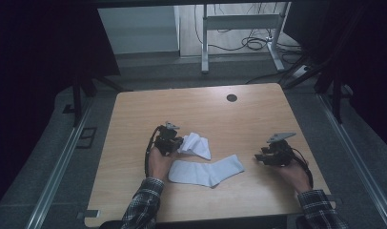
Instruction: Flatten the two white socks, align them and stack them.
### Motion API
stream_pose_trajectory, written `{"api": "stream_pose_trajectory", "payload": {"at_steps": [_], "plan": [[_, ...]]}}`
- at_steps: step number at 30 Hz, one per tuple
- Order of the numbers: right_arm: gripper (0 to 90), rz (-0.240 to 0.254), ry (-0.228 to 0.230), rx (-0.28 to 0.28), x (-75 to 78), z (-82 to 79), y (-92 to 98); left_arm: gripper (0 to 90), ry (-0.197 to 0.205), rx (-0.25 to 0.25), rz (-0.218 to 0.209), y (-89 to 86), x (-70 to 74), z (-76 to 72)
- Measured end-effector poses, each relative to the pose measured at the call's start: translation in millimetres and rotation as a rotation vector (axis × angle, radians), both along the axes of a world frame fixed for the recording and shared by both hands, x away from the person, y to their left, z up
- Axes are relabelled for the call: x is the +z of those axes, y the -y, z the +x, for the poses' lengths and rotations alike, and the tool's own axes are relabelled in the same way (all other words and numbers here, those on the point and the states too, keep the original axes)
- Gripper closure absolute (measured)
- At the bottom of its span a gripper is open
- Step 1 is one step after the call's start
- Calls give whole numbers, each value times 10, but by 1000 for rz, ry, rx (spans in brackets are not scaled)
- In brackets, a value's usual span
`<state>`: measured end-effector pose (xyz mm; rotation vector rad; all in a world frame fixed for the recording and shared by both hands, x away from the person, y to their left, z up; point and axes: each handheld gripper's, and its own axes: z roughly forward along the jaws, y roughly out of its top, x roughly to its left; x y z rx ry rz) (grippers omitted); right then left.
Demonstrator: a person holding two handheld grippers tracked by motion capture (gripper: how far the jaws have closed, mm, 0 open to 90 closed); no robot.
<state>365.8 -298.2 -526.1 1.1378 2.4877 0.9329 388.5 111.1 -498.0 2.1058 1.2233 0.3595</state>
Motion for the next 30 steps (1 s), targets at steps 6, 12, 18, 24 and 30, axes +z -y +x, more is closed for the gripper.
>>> {"api": "stream_pose_trajectory", "payload": {"at_steps": [6,12,18,24,30], "plan": [[517,1,0,0,-1,1,1,864,41,5,-40,24,278,12],[511,4,0,-1,-3,3,2,865,64,-40,-73,258,548,118],[507,13,1,-1,-8,3,7,867,93,-92,-100,630,792,249],[505,17,0,2,-9,1,10,869,140,-119,-121,884,1061,331],[506,26,-2,2,-12,3,17,869,245,-139,-169,991,1580,269]]}}
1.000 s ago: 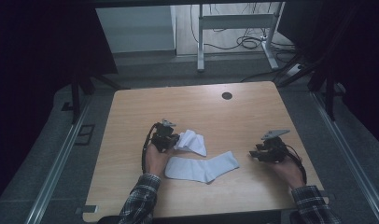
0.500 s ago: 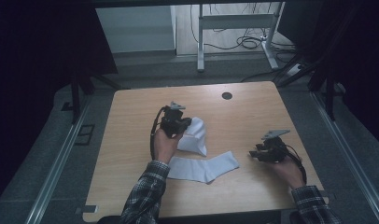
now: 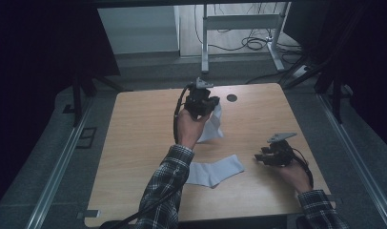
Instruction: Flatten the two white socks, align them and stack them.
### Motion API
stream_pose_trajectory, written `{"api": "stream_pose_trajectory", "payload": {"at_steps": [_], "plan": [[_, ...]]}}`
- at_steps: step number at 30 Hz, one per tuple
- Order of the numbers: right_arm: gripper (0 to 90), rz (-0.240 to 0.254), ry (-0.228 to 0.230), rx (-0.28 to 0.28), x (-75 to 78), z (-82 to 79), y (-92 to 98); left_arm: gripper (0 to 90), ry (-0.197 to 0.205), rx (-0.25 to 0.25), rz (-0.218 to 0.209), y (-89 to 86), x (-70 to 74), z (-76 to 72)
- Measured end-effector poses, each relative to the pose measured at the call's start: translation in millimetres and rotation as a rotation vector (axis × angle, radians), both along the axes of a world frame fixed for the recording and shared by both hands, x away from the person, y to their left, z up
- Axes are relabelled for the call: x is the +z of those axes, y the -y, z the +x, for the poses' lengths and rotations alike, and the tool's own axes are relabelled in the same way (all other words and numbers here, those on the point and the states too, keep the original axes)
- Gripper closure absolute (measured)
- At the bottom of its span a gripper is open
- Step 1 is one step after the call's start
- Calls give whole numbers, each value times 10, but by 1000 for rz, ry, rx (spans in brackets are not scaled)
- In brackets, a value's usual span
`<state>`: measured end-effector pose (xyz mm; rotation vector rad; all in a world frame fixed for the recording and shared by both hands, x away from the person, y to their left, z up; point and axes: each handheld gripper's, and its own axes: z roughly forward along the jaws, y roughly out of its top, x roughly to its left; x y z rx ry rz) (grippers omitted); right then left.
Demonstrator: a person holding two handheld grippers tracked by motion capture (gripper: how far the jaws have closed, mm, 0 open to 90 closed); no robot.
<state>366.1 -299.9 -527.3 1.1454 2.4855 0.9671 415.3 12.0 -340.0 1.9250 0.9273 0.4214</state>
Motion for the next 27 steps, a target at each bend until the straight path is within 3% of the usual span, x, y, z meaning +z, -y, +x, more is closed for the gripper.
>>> {"api": "stream_pose_trajectory", "payload": {"at_steps": [2,3,4,7,11,12,13,18,27], "plan": [[506,0,0,0,1,0,0,869,16,0,-6,-3,75,-17],[505,1,1,-4,0,-2,-6,869,54,3,-20,-35,265,-74],[505,-2,7,-1,-3,2,-6,869,68,9,-12,-59,314,-96],[503,-3,4,-2,-2,-1,-11,869,67,34,23,-141,278,-112],[499,-7,5,2,-1,-3,-15,869,-5,80,24,-298,-75,-30],[499,-6,4,-1,-1,-5,-18,869,-5,80,24,-298,-75,-30],[499,-5,3,-3,-1,-5,-18,869,-44,103,29,-398,-286,11],[499,0,3,-3,-3,-2,-14,868,-117,169,46,-679,-731,58],[491,-5,9,1,-4,-5,-24,864,-193,251,83,-1099,-1207,-15]]}}
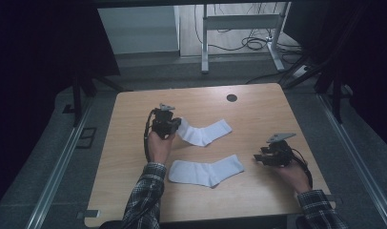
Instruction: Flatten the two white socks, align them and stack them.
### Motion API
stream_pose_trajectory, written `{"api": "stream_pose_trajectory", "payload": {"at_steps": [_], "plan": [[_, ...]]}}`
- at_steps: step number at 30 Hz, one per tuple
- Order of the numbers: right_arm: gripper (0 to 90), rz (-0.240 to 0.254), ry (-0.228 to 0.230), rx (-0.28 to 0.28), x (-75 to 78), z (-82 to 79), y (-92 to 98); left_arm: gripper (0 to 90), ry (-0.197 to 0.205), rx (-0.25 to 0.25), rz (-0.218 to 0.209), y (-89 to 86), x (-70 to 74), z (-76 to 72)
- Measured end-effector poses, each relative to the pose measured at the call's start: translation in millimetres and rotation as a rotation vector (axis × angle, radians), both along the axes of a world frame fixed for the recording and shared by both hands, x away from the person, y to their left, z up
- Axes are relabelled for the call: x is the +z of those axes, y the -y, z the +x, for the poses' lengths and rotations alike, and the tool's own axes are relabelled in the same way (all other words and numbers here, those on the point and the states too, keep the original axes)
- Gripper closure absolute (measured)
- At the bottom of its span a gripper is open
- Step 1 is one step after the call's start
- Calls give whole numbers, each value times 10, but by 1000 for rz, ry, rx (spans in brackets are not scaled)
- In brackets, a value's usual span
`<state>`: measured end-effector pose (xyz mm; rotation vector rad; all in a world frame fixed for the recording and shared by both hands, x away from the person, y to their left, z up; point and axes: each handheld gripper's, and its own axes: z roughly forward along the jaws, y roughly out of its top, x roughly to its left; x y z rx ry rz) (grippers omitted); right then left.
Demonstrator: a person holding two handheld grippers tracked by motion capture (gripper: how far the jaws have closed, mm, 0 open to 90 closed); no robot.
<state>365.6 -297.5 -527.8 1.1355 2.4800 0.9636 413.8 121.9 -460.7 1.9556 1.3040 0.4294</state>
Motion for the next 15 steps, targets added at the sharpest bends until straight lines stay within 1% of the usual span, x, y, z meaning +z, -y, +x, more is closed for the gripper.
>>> {"api": "stream_pose_trajectory", "payload": {"at_steps": [1,6,10,11,13,14,15], "plan": [[491,0,0,0,0,0,-1,864,-8,5,2,-31,-48,-13],[488,-3,3,-2,-2,-4,-8,859,-40,16,47,-139,-287,-90],[484,-3,5,-5,-4,-8,-14,858,-53,19,95,-193,-451,-161],[484,-4,6,-5,-4,-9,-15,858,-63,18,115,-213,-526,-188],[482,-4,8,-5,-5,-12,-17,856,-71,18,142,-233,-603,-215],[482,-3,8,-5,-6,-12,-18,855,-73,21,148,-255,-649,-231],[482,-2,8,-5,-6,-13,-18,850,-68,27,124,-302,-689,-256]]}}
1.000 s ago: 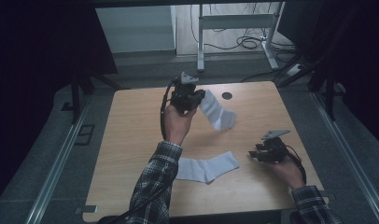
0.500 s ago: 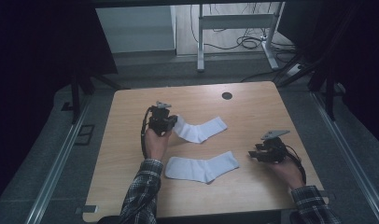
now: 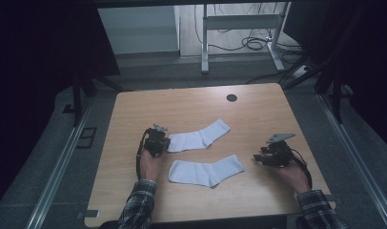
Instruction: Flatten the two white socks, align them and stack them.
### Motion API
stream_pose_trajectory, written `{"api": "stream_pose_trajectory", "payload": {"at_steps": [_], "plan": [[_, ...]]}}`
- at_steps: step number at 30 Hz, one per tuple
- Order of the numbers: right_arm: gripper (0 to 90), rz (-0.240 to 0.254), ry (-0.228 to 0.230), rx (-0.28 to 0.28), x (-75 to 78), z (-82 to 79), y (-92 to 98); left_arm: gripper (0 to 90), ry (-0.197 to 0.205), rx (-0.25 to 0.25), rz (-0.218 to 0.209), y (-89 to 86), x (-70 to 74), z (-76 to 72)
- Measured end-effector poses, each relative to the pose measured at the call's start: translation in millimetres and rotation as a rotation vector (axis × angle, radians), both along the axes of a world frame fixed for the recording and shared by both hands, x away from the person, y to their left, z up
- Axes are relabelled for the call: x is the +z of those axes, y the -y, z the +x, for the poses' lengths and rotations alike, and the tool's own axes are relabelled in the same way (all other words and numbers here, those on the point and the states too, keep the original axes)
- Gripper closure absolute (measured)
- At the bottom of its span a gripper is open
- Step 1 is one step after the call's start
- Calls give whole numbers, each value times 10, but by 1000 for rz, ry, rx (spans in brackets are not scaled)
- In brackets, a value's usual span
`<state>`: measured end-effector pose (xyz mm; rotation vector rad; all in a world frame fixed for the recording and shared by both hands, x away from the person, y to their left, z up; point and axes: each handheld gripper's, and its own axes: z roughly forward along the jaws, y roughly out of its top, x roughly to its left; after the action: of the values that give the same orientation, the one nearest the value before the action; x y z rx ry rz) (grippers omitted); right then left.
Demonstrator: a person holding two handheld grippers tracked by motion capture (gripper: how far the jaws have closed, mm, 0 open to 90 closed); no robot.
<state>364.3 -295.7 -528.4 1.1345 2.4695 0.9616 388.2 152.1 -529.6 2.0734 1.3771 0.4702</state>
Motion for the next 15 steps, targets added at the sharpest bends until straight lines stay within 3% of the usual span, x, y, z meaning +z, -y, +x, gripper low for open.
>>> {"api": "stream_pose_trajectory", "payload": {"at_steps": [2,9,15], "plan": [[481,0,0,0,0,0,1,801,15,-1,-29,-46,-13,-25],[481,5,0,-2,-2,1,6,527,71,3,-45,-101,-31,-81],[473,9,4,-1,-7,-2,7,388,88,-6,-17,-109,-142,-99]]}}
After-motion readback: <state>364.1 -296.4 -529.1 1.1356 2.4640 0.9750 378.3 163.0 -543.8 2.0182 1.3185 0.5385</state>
